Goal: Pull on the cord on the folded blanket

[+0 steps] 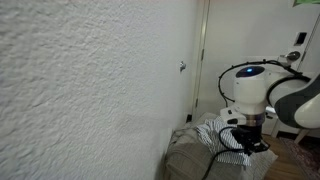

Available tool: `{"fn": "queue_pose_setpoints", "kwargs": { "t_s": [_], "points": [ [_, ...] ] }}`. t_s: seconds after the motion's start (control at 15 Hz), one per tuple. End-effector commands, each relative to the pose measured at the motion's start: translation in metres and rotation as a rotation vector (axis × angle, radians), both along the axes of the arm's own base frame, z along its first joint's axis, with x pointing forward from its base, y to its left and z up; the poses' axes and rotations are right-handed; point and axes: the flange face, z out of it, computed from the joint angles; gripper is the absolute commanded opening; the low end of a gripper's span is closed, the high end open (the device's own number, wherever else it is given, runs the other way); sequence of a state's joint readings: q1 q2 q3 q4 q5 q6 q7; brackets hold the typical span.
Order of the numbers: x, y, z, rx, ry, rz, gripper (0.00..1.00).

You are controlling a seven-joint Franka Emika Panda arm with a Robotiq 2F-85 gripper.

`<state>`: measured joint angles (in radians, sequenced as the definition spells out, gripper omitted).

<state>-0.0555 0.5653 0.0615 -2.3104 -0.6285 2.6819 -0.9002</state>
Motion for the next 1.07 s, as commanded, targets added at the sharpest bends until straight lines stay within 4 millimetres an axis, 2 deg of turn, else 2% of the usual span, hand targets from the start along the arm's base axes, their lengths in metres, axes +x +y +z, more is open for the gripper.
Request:
{"fn": "queue_pose_setpoints", "kwargs": {
  "t_s": [0.0,0.47,1.0],
  "points": [
    [0.0,-0.002,0.0,0.006,0.027,0.0,0.08],
    [0.006,-0.005,-0.014,0.003,0.025,0.027,0.08],
    [0.028,-0.014,-0.015,-0.025,-0.008,0.039,0.08]
  ]
}}
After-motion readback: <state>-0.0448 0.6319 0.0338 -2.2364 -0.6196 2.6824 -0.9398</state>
